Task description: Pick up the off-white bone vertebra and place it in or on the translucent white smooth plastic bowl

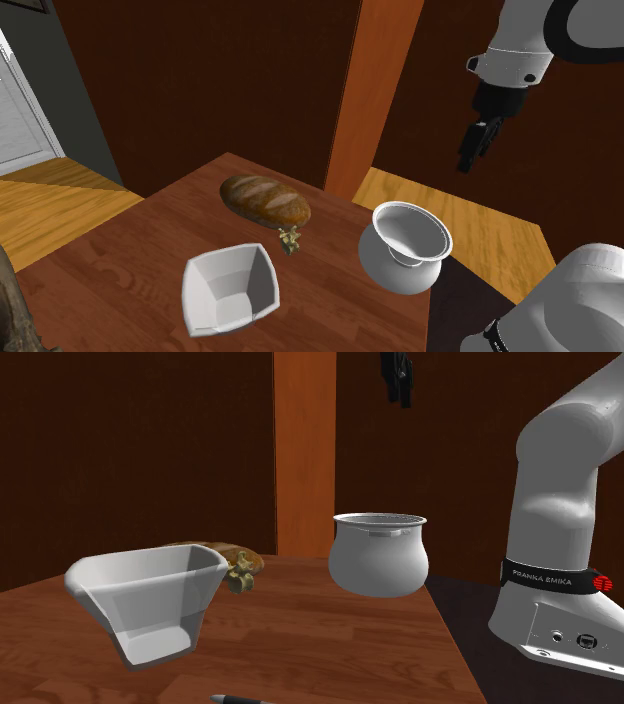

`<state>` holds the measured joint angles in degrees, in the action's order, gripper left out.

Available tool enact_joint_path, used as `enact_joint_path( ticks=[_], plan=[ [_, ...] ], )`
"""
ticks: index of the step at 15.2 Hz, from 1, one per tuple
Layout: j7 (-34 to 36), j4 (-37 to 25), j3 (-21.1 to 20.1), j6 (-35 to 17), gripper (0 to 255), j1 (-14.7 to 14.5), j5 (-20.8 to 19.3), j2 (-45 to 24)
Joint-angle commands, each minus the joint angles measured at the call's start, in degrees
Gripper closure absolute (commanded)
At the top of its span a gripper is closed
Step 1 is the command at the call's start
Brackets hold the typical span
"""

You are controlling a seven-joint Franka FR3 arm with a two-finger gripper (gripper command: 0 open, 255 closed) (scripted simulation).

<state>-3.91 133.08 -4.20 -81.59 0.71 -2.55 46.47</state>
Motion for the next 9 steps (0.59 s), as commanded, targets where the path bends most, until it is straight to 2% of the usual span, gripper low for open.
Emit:
enact_joint_path(
  ticks=[1, 9],
  plan=[
    [0.0, 0.0, 0.0, 0.0, 0, 0.0, 0.0, 0.0],
    [7.8, 5.1, -6.9, -13.9, 0, -1.3, 3.2, -8.2]
  ],
)
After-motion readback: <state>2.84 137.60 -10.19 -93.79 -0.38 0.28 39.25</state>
